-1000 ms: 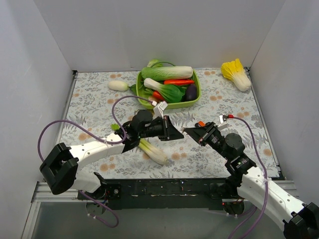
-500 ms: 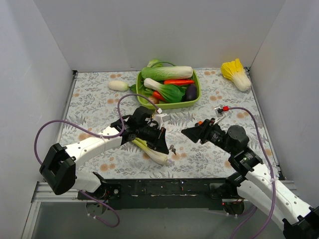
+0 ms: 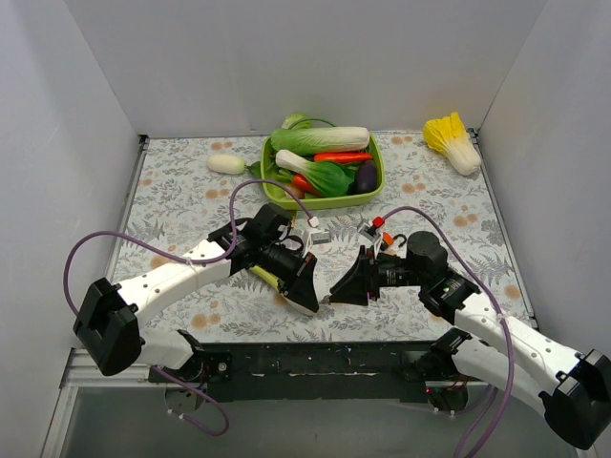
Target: Unlock with the key
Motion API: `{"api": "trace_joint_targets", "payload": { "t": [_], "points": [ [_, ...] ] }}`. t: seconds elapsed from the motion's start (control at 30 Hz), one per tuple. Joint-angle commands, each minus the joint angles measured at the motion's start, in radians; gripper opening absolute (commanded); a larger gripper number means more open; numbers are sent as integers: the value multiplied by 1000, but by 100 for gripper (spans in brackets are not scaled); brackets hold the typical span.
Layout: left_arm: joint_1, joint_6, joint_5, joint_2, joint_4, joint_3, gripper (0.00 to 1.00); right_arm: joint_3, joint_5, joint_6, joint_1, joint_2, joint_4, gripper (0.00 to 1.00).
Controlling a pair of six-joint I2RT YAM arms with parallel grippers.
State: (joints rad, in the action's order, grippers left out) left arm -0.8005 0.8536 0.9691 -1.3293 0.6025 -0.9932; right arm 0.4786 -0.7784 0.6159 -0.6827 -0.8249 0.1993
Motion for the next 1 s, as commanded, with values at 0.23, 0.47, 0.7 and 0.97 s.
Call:
{"api": "trace_joint_targets", "payload": {
  "t": [0.23, 0.47, 0.7, 0.97],
  "points": [
    [-19, -60, 43, 7, 71, -59, 0, 2, -133, -28, -29, -14, 68, 46],
    [-26, -67, 43, -1, 79, -71, 0, 18, -142, -33, -32, -40, 84, 43],
    [-28, -73, 43, -2, 82, -78, 0, 20, -148, -28, -43, -57, 100, 36],
    [-29, -77, 45, -10, 82, -79, 0, 14, -150, -7, -51, -59, 135, 26]
  ]
}}
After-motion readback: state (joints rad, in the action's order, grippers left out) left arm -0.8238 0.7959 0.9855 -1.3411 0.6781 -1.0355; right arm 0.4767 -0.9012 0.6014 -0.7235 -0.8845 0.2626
